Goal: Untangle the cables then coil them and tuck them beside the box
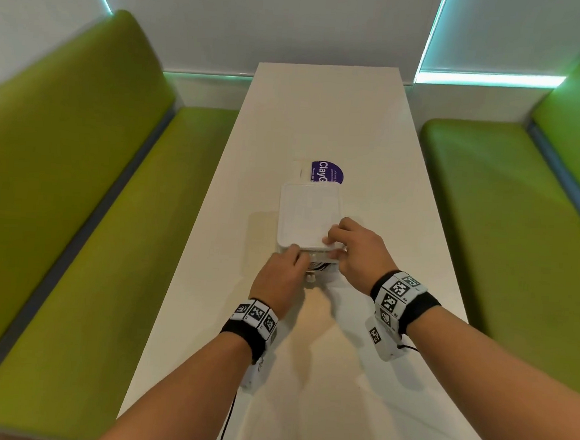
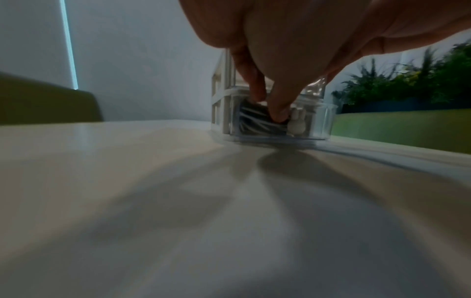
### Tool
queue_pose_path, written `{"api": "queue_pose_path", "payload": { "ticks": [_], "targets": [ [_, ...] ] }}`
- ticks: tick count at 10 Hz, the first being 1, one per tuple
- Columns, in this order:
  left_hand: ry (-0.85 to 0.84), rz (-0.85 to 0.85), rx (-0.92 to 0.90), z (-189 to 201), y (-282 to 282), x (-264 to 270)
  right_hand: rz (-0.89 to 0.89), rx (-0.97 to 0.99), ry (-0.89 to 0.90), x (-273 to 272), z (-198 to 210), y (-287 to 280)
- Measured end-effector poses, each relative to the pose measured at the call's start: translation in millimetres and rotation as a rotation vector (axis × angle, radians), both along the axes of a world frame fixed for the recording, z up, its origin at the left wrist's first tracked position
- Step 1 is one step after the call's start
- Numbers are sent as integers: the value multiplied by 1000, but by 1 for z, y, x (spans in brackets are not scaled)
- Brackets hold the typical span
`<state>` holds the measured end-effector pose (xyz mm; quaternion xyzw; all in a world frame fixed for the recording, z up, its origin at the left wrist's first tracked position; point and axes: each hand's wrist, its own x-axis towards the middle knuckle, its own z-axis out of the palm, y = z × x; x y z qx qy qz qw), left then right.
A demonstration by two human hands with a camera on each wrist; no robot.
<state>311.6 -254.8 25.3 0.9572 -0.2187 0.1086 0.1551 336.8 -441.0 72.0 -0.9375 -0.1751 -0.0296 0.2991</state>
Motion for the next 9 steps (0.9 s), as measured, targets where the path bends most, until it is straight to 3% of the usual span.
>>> {"api": "queue_pose_path", "payload": {
  "ticks": [1,2,3,4,6,9],
  "targets": [
    [11,184,-140,1,13,1,21,-83,-10,-5,-3,1],
    [232,396,-421,4,30,2,42,-155,38,-12,-12,-4],
    [451,435,-549,10,37,9,21,-183,19,-11,-22,-2],
    [475,404,-469,14,34,16,-4,-156,-38,-6,-27,1],
    [458,463,-487,12,27,27,-62,-107,-76,4,-27,4],
    [528,416,-366,20,34,22,-57,-140,-29,-9,-8,4]
  ]
}}
